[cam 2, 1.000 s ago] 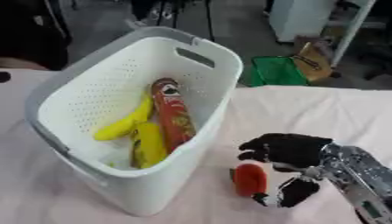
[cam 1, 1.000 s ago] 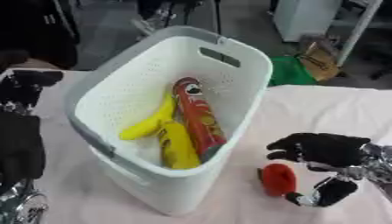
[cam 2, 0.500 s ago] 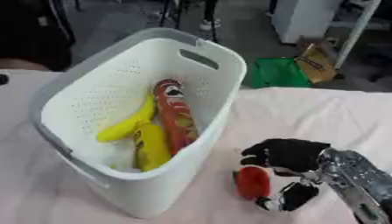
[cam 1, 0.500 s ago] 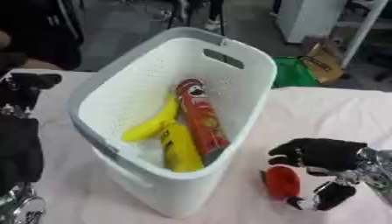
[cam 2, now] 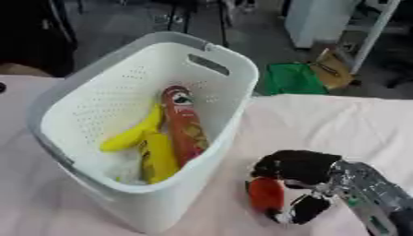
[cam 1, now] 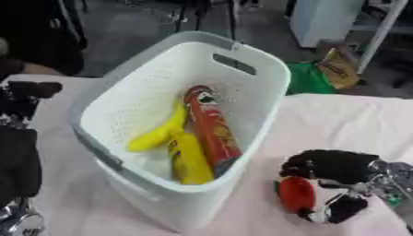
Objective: Pick up objects on the table and place them in the box.
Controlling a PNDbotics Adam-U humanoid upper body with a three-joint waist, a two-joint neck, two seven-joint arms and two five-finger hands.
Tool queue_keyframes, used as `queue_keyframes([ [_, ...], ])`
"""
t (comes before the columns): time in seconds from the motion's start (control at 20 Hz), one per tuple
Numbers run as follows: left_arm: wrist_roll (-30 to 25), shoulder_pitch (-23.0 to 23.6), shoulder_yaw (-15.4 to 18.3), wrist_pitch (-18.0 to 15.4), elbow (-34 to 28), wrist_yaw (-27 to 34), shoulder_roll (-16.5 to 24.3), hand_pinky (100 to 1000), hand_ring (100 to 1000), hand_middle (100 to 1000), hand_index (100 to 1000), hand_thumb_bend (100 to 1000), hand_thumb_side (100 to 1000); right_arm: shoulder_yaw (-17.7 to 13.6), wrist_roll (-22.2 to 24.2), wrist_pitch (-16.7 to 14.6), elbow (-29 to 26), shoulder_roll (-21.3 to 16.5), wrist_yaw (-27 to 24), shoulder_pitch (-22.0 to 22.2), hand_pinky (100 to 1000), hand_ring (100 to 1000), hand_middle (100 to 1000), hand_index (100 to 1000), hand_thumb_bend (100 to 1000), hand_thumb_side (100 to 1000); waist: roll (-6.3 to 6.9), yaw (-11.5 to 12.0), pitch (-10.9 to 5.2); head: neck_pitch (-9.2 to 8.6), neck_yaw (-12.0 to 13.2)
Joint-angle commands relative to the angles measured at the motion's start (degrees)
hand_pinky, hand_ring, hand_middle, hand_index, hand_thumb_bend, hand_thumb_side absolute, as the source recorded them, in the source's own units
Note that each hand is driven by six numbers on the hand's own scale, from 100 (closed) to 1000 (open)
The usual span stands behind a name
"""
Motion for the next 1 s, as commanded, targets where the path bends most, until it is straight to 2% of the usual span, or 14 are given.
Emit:
queue_keyframes([
  [0.05, -0.1, -0.6, -0.2, 0.0, -0.7, 0.3, 0.5, 680, 569, 669, 729, 100, 920, -0.7, -0.2, -0.2, 0.9, -0.7, 0.6, -1.0, 973, 1000, 933, 1000, 335, 703, 0.14, 0.0, -0.92, -0.85, -0.4],
  [0.3, -0.2, -0.6, -0.2, 0.1, -0.7, 0.3, 0.5, 680, 569, 669, 729, 100, 919, -0.7, 0.2, -1.0, 1.6, -0.7, 0.6, -0.9, 973, 1000, 911, 1000, 337, 688, 0.17, 0.0, -0.90, -0.78, -0.5],
  [0.35, -0.2, -0.6, -0.2, 0.1, -0.7, 0.3, 0.5, 680, 569, 670, 729, 100, 919, -0.7, 0.3, -1.1, 1.6, -0.7, 0.6, -0.9, 973, 1000, 881, 1000, 388, 639, 0.17, 0.0, -0.90, -0.78, -0.5],
  [0.4, -0.2, -0.6, -0.2, 0.0, -0.7, 0.3, 0.5, 679, 569, 669, 729, 100, 919, -0.7, 0.4, -1.2, 1.6, -0.7, 0.5, -0.7, 972, 1000, 866, 1000, 343, 680, 0.19, -0.1, -0.93, -0.72, -0.5],
  [0.65, -0.1, -0.5, -0.2, 0.1, -0.7, 0.3, 0.5, 679, 569, 669, 729, 100, 919, -0.8, 0.5, -1.4, 1.2, -1.1, -0.1, -0.4, 968, 1000, 828, 1000, 341, 679, 0.26, -0.5, -1.04, -0.67, -0.3],
  [0.8, -0.2, -0.5, -0.2, 0.1, -0.7, 0.3, 0.5, 680, 569, 670, 729, 100, 919, -0.9, 0.0, -1.2, 0.6, -1.4, -0.8, -0.2, 962, 998, 778, 927, 330, 673, 0.32, -0.7, -1.13, -0.65, -0.2],
  [0.85, -0.2, -0.5, -0.2, 0.1, -0.7, 0.3, 0.5, 680, 569, 670, 729, 100, 919, -1.0, -0.2, -1.2, 0.4, -1.6, -1.0, -0.1, 962, 998, 778, 927, 330, 673, 0.34, -0.7, -1.15, -0.65, -0.2],
  [0.9, -0.2, -0.5, -0.2, 0.2, -0.7, 0.3, 0.5, 681, 569, 670, 729, 100, 920, -0.9, -0.5, -1.1, 0.1, -1.8, -1.3, 0.0, 956, 986, 733, 875, 320, 675, 0.36, -0.8, -1.20, -0.66, -0.2],
  [1.0, -0.2, -0.4, -0.1, 0.2, -0.7, 0.3, 0.5, 681, 569, 670, 729, 100, 920, -0.9, -0.9, -1.1, -0.7, -2.2, -1.8, 0.3, 956, 985, 730, 872, 319, 676, 0.40, -1.0, -1.28, -0.69, -0.1],
])
